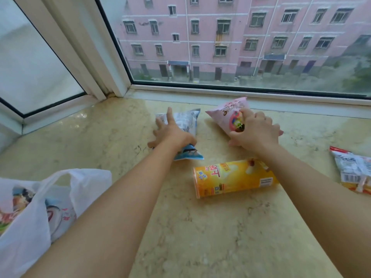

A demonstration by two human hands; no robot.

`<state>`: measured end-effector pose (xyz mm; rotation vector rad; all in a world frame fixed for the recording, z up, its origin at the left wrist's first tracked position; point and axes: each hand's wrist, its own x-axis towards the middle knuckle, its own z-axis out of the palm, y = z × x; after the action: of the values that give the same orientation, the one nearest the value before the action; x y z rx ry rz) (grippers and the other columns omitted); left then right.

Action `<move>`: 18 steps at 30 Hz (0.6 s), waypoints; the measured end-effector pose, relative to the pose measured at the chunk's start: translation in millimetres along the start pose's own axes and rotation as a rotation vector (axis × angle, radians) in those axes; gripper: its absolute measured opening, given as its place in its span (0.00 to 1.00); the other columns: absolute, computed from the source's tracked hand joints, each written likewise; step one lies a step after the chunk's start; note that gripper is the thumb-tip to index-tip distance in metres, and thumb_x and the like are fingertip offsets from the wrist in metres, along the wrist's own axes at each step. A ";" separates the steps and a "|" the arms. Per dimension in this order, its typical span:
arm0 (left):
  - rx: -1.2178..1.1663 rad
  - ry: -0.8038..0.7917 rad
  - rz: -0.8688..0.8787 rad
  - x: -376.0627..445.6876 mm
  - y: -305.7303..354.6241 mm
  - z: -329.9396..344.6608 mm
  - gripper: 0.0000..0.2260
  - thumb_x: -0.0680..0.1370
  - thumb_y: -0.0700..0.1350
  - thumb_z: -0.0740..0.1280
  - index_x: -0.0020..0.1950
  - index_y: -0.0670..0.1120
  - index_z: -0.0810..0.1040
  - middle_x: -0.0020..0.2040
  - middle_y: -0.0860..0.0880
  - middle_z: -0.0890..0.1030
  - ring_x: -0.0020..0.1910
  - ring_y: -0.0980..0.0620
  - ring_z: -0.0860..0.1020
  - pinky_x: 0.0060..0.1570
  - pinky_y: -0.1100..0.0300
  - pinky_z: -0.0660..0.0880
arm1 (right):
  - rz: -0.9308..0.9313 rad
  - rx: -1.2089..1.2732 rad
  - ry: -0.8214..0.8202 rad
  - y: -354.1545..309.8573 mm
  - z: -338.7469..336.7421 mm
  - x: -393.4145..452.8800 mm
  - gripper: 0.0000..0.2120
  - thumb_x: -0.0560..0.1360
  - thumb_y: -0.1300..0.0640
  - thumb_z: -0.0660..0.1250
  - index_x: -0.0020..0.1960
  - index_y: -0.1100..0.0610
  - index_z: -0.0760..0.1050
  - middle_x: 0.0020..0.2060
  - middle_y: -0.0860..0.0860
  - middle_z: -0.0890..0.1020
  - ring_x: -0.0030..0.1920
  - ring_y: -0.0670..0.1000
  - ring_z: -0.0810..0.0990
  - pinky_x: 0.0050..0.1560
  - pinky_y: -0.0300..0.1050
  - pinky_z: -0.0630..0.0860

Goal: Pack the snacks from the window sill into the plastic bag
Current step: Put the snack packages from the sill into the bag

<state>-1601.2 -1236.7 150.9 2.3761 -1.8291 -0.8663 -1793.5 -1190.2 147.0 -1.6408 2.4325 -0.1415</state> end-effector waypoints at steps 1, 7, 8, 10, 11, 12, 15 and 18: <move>-0.026 -0.006 -0.029 1.3 -7.0 1.2 0.58 0.63 0.53 0.78 0.75 0.62 0.35 0.77 0.43 0.46 0.71 0.38 0.57 0.66 0.39 0.63 | -0.044 -0.031 0.017 -1.4 0.3 -4.7 0.38 0.67 0.42 0.68 0.73 0.47 0.58 0.62 0.59 0.71 0.62 0.62 0.69 0.62 0.61 0.65; -0.136 0.124 0.041 -15.1 -34.2 4.0 0.53 0.63 0.57 0.77 0.75 0.65 0.43 0.65 0.43 0.68 0.58 0.41 0.74 0.49 0.50 0.71 | -0.141 -0.056 0.039 -12.4 0.1 -25.7 0.44 0.64 0.42 0.73 0.74 0.44 0.55 0.58 0.56 0.73 0.58 0.61 0.73 0.55 0.57 0.69; -0.137 0.160 0.068 -19.7 -34.9 2.5 0.51 0.64 0.56 0.77 0.75 0.65 0.44 0.63 0.43 0.69 0.57 0.41 0.75 0.47 0.51 0.71 | -0.136 -0.045 0.050 -14.2 -1.1 -28.9 0.45 0.63 0.41 0.75 0.74 0.45 0.56 0.58 0.56 0.74 0.57 0.60 0.74 0.54 0.56 0.68; -0.160 0.202 0.108 -28.6 -37.4 -2.1 0.49 0.65 0.55 0.77 0.74 0.66 0.45 0.62 0.44 0.70 0.56 0.42 0.76 0.47 0.51 0.71 | -0.144 -0.034 0.082 -19.0 -2.6 -37.3 0.46 0.62 0.42 0.76 0.73 0.45 0.57 0.58 0.55 0.75 0.57 0.60 0.74 0.53 0.55 0.68; -0.185 0.217 0.124 -33.9 -39.7 -6.6 0.49 0.65 0.55 0.76 0.74 0.66 0.46 0.61 0.45 0.70 0.56 0.42 0.76 0.47 0.51 0.72 | -0.158 -0.032 0.104 -21.8 -2.6 -42.9 0.45 0.62 0.42 0.75 0.74 0.45 0.57 0.58 0.55 0.75 0.57 0.59 0.74 0.53 0.55 0.68; -0.215 0.233 0.144 -40.3 -43.0 -13.3 0.49 0.65 0.55 0.77 0.74 0.66 0.46 0.61 0.45 0.70 0.56 0.43 0.76 0.48 0.51 0.72 | -0.172 -0.024 0.135 -25.0 -3.2 -48.8 0.44 0.63 0.43 0.74 0.74 0.45 0.57 0.58 0.55 0.76 0.57 0.60 0.74 0.53 0.55 0.68; -0.310 0.276 0.215 -67.5 -54.6 -43.8 0.49 0.64 0.56 0.77 0.74 0.67 0.47 0.59 0.48 0.71 0.55 0.46 0.75 0.44 0.54 0.70 | -0.176 0.092 0.225 -38.4 -13.1 -71.0 0.42 0.65 0.43 0.74 0.73 0.46 0.60 0.57 0.57 0.77 0.55 0.62 0.75 0.53 0.56 0.69; -0.367 0.325 0.304 -104.6 -77.6 -82.5 0.48 0.63 0.58 0.77 0.73 0.68 0.49 0.57 0.51 0.72 0.53 0.48 0.75 0.43 0.56 0.70 | -0.170 0.263 0.276 -62.6 -28.2 -102.1 0.41 0.63 0.44 0.76 0.71 0.47 0.62 0.55 0.58 0.78 0.53 0.64 0.77 0.51 0.60 0.73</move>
<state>-1513.2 -1144.1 237.2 1.8329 -1.6703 -0.6656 -1706.1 -1120.4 198.2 -1.8001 2.3277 -0.7259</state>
